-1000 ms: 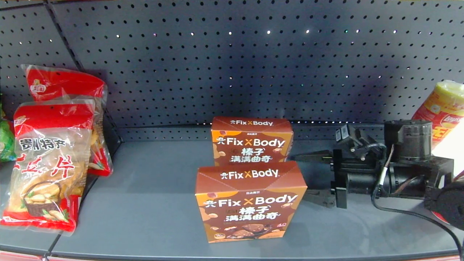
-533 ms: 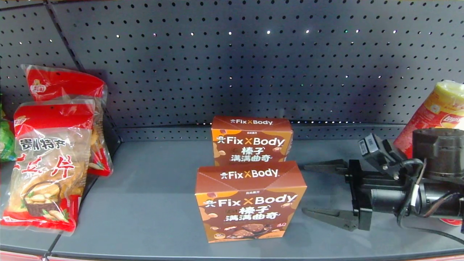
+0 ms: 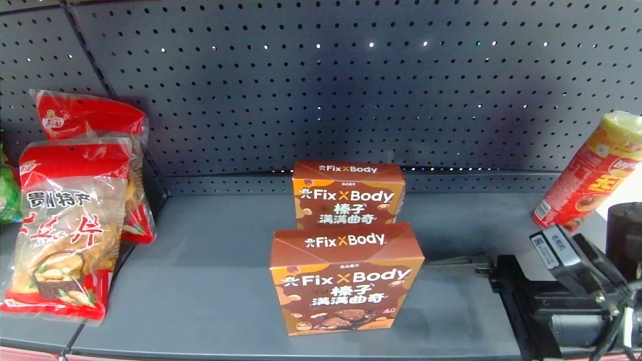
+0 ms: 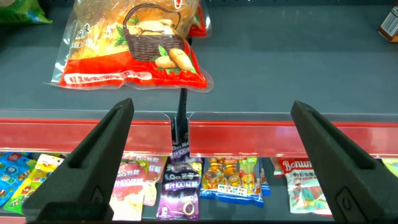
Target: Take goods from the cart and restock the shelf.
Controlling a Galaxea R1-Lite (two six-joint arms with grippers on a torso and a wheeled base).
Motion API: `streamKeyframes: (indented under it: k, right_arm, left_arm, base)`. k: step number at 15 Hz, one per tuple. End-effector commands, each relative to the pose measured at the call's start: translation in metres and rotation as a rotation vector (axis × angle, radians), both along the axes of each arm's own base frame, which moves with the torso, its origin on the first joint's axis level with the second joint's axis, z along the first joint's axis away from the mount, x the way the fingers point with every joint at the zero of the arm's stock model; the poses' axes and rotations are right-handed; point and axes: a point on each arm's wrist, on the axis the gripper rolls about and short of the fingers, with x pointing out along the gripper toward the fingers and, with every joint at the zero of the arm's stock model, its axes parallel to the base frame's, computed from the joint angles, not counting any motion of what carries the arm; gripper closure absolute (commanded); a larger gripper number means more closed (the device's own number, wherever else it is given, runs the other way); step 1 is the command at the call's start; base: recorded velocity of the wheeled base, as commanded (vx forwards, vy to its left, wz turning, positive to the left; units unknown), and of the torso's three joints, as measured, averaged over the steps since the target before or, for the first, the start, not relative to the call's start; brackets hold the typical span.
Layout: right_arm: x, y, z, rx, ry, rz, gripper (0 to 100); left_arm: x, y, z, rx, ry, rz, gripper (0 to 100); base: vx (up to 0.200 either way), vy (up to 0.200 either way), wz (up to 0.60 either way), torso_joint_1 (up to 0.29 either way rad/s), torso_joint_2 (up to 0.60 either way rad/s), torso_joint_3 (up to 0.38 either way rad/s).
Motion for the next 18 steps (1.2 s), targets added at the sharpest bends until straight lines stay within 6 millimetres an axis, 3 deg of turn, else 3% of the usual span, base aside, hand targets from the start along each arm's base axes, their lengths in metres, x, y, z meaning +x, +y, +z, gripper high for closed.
streamKeyframes:
  k: [1, 12, 18]
  right_arm:
    - [-0.004, 0.007, -0.001, -0.003, 0.004, 0.04, 0]
    - [0.034, 0.033, -0.013, -0.035, 0.061, 0.055, 0]
    - [0.037, 0.044, -0.019, -0.042, 0.084, 0.098, 0]
  left_arm:
    - [0.0, 0.0, 0.0, 0.0, 0.0, 0.001, 0]
    - [0.0, 0.0, 0.0, 0.0, 0.0, -0.001, 0]
    - [0.0, 0.0, 0.0, 0.0, 0.0, 0.001, 0]
  base:
    - [0.0, 0.0, 0.0, 0.0, 0.0, 0.0]
    - [0.0, 0.0, 0.0, 0.0, 0.0, 0.0]
    - [0.0, 0.0, 0.0, 0.0, 0.0, 0.0]
